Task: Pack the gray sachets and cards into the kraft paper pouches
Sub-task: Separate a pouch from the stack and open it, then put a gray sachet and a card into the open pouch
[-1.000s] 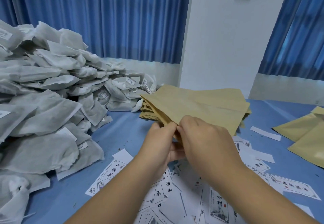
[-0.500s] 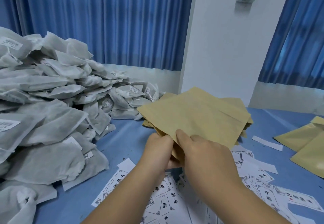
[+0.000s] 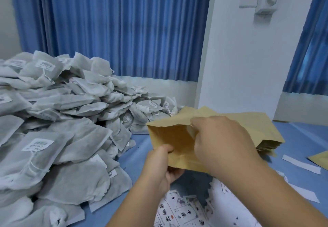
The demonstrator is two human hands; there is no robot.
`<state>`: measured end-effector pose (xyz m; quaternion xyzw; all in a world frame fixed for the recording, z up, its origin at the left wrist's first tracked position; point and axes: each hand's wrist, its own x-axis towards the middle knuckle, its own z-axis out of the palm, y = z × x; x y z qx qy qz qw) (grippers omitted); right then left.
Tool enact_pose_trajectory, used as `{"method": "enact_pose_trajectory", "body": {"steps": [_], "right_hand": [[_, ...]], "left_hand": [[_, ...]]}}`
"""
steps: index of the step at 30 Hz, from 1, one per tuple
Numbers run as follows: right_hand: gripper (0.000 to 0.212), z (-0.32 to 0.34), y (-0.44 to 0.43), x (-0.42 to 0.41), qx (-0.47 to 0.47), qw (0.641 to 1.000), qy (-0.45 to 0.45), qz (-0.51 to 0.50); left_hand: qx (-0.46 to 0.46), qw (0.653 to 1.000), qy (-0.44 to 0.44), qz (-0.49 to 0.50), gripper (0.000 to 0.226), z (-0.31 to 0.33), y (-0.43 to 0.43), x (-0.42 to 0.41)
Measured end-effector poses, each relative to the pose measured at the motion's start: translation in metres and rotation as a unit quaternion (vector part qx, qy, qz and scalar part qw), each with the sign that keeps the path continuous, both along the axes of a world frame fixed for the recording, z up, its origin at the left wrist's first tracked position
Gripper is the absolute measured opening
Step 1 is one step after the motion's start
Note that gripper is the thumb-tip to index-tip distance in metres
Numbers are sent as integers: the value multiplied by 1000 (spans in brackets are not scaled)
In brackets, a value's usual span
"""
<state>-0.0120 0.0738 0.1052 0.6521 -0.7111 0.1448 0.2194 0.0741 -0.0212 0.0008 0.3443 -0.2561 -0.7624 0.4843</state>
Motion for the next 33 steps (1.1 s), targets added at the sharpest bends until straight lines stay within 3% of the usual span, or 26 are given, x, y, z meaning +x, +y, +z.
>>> {"method": "enact_pose_trajectory", "body": {"steps": [5, 8, 12, 16, 21, 24, 26, 28, 31, 33], "right_hand": [[19, 1, -15, 14, 33, 998, -28, 37], [17, 9, -27, 11, 26, 994, -94, 47], [42, 19, -33, 3, 8, 980, -190, 54], [60, 17, -39, -7, 45, 975, -211, 52], [58, 13, -41, -19, 52, 973, -218, 50], [55, 15, -38, -22, 49, 972, -224, 53], [54, 16, -37, -22, 51, 971, -227, 54], [54, 17, -36, -21, 49, 970, -231, 53], [56, 17, -36, -18, 54, 971, -227, 53], [60, 17, -36, -15, 64, 971, -226, 47]], "left_hand": [[-44, 993, -1, 108, 23, 4, -6, 3], [-66, 985, -32, 154, 10, 7, -5, 12], [-138, 966, -136, 170, 10, 9, -2, 12], [-171, 963, -142, 152, 19, 14, -1, 10], [-211, 951, -144, 174, 13, 21, 4, 15], [-251, 926, -164, 231, 7, 32, 8, 24], [-295, 891, -210, 275, 11, 45, 9, 35], [-359, 834, -291, 302, 17, 64, 5, 50], [-434, 697, -487, 298, 23, 101, -17, 73], [-420, 598, -615, 296, 31, 127, -41, 92]]}}
